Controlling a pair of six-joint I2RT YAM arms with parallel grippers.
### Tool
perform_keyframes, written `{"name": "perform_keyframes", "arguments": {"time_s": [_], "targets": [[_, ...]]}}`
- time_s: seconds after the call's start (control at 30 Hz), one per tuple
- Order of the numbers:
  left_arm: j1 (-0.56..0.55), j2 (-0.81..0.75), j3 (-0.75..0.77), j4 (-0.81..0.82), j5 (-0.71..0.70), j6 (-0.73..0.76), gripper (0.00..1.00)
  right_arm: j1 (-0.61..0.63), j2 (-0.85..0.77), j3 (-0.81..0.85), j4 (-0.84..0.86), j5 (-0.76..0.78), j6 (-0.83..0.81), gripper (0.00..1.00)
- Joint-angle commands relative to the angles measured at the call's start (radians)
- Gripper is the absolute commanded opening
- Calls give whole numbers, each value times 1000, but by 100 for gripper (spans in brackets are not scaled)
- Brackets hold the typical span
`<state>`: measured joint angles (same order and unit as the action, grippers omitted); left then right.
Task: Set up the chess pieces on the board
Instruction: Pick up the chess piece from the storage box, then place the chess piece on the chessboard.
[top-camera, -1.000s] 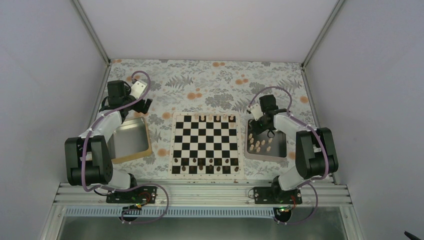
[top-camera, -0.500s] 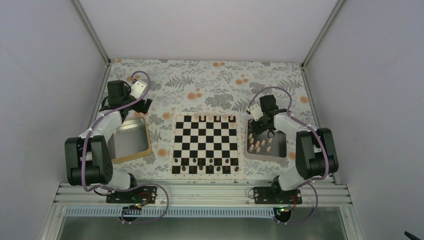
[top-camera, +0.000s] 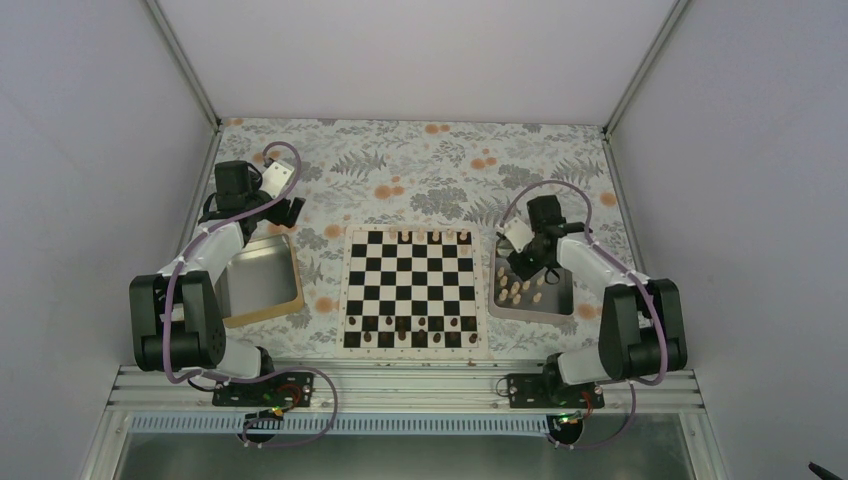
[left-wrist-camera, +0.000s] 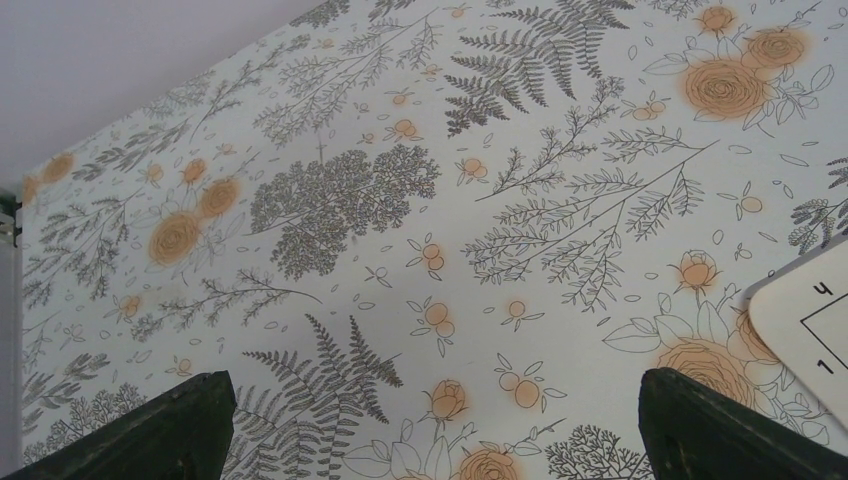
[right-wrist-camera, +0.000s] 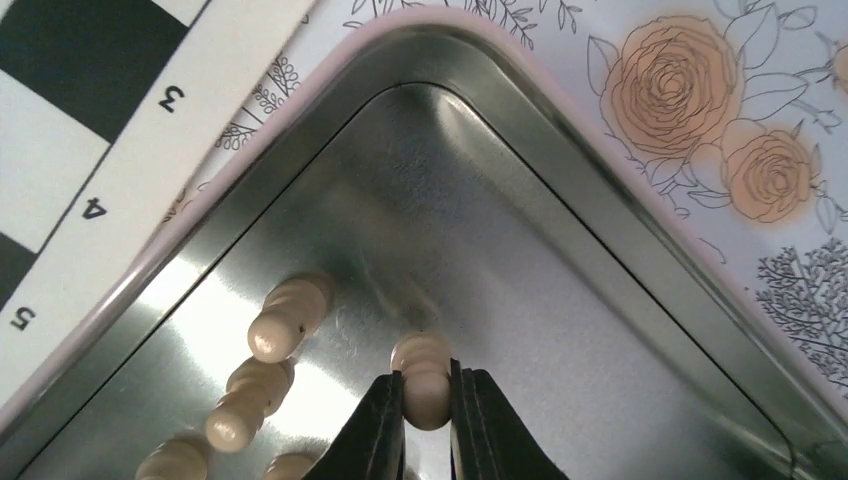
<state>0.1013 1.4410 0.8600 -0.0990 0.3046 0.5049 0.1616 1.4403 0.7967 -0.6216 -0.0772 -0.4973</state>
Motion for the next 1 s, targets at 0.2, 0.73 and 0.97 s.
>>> {"name": "perform_keyframes", "arguments": {"time_s": [0.2,0.73,0.97], "targets": [[6,-7,17,8,30,0,100,-3,-4,155,-119,-70,-64,10],[6,-10,24,-1,31,-1,100,242,205,482,-198,-83,-70,11],[6,-9,24,-2,25,0,100,322,327,518,-172,-117,-72,11]]}}
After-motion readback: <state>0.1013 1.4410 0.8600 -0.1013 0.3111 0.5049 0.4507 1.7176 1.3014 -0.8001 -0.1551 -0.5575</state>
